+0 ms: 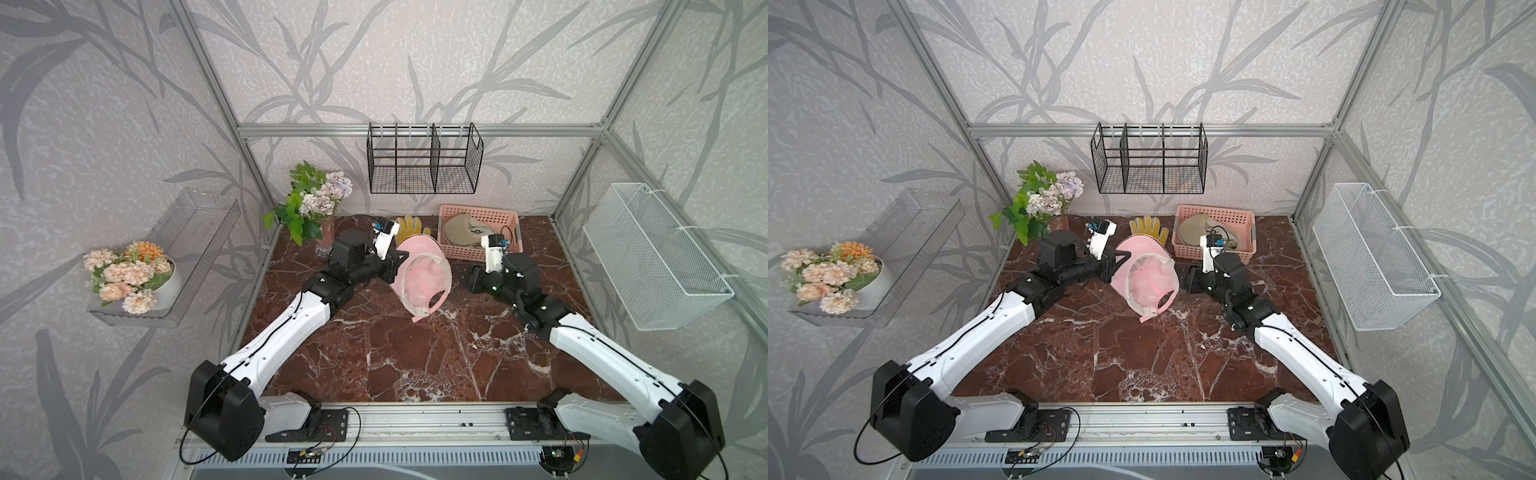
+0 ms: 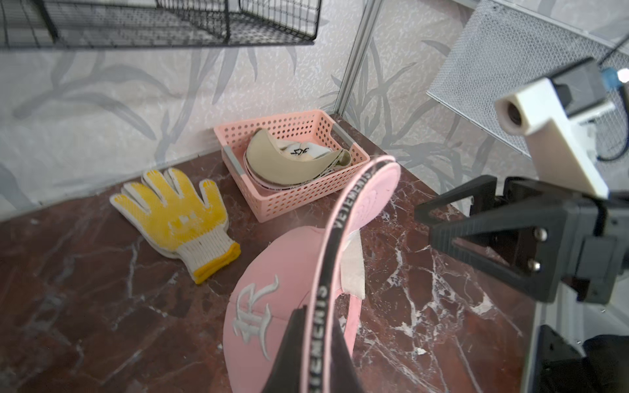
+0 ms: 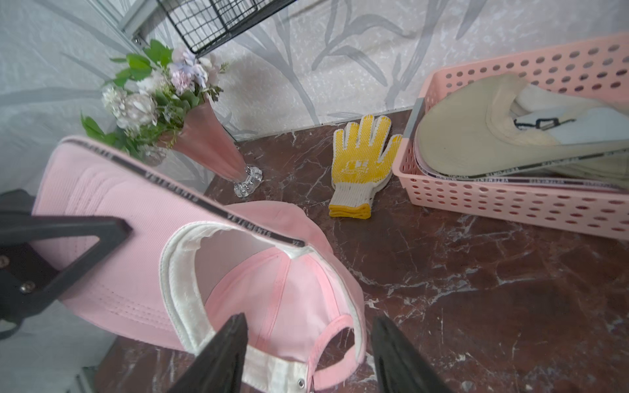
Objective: Turn the baseball cap inside out
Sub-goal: Place the baseball cap at the center of the board.
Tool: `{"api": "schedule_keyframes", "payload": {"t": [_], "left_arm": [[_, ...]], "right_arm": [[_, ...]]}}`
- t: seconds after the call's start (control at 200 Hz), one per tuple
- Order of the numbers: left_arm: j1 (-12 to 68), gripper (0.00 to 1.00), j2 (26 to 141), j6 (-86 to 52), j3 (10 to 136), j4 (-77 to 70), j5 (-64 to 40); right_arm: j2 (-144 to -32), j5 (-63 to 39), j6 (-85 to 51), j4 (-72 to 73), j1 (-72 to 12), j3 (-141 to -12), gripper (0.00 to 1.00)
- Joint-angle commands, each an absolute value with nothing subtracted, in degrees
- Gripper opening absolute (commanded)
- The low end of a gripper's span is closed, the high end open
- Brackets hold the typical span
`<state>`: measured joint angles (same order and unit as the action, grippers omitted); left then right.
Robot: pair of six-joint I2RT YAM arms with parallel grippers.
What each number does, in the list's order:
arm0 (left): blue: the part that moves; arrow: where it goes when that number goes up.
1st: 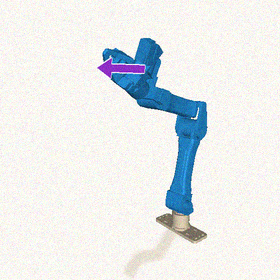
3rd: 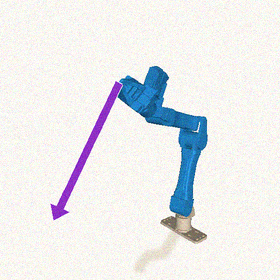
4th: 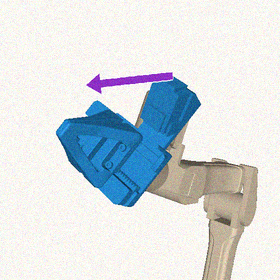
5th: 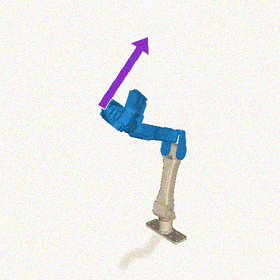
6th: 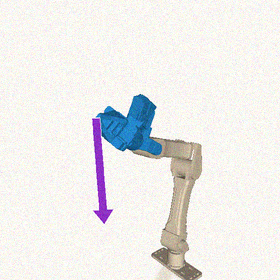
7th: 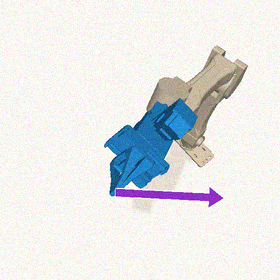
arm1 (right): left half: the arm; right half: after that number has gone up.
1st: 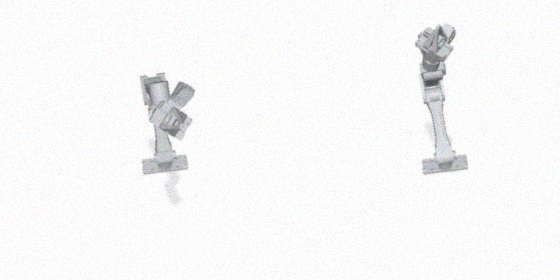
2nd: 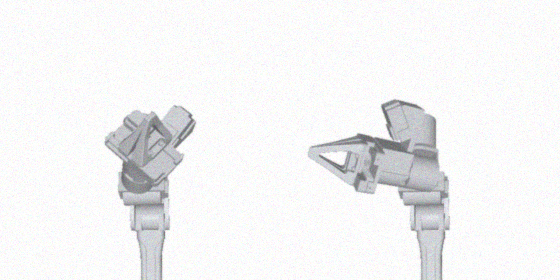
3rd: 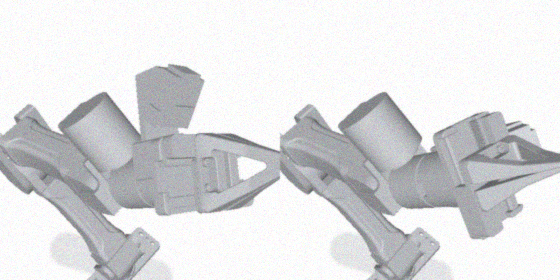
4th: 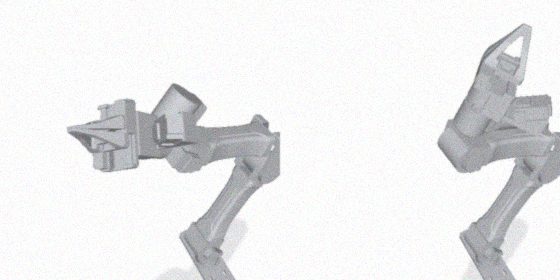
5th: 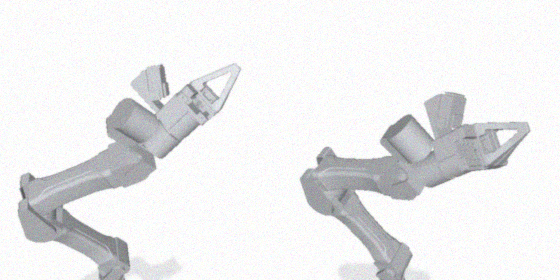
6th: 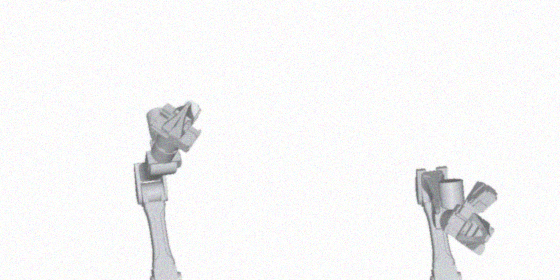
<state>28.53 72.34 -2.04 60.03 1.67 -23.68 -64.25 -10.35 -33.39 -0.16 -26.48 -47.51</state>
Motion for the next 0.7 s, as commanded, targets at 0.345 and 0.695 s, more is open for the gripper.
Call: {"api": "schedule_keyframes", "payload": {"t": [0.345,0.695], "left_arm": [[36.4,0.0,62.0,32.9,42.5,-24.6,-20.4],[39.2,0.0,63.1,36.5,39.9,-29.2,-16.0]], "right_arm": [[-64.7,-27.2,-65.1,5.1,-20.2,-43.6,0.6],[-68.0,-30.5,-69.0,10.4,-20.2,-42.1,0.58]]}}
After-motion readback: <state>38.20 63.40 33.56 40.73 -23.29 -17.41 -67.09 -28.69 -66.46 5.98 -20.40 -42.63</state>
